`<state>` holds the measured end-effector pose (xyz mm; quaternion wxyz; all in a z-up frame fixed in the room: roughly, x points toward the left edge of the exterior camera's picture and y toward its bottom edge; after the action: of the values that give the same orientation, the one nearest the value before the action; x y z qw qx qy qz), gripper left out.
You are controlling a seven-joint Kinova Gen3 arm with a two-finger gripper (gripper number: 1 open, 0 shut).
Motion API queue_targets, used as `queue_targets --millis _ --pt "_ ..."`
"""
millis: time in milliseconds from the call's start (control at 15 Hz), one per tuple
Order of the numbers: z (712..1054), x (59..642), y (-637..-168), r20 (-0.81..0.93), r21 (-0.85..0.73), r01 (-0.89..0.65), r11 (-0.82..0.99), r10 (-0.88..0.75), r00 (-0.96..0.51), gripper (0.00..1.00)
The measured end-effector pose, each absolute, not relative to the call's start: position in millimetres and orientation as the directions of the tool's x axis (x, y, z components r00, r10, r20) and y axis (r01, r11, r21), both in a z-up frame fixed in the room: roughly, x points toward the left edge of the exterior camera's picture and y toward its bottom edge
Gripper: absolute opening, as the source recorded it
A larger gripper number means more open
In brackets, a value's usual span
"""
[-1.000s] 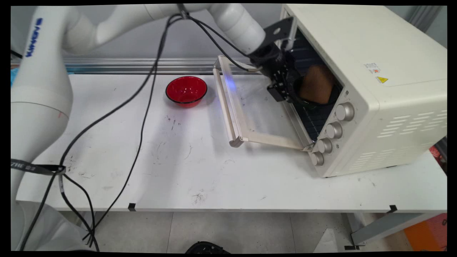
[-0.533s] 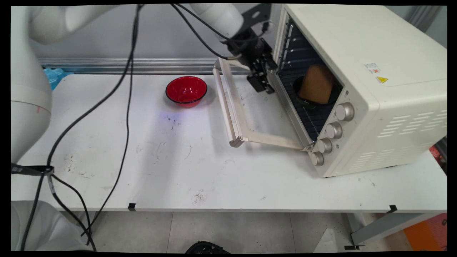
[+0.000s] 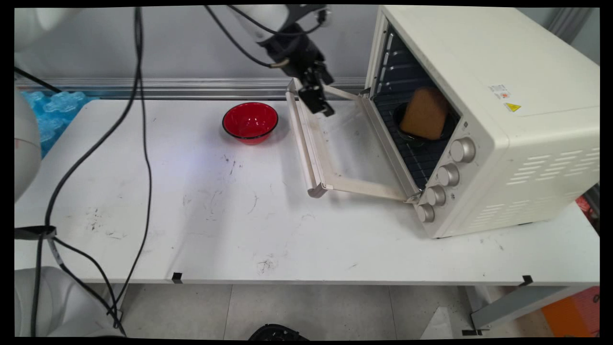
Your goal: Close the oven
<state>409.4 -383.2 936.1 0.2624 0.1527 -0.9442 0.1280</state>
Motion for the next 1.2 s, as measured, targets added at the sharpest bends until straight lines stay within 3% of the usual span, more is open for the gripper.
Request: queue_targets --millis 533,1067,1133,1200 --pt "936.5 468.6 -325.7 0.48 -0.1 -0.499 0.861 -0.398 -0.782 1.0" --pt "906.0 502.4 -287.6 0.474 -0.071 -0.554 0.83 -0.46 -0.751 1.0" --pt "899.6 505.1 -285.0 0.478 -0.07 -0.558 0.827 -0.463 -0.746 0.0" --pt "893.6 507.0 -283.5 0.482 -0.069 -0.561 0.825 -0.465 -0.743 0.0"
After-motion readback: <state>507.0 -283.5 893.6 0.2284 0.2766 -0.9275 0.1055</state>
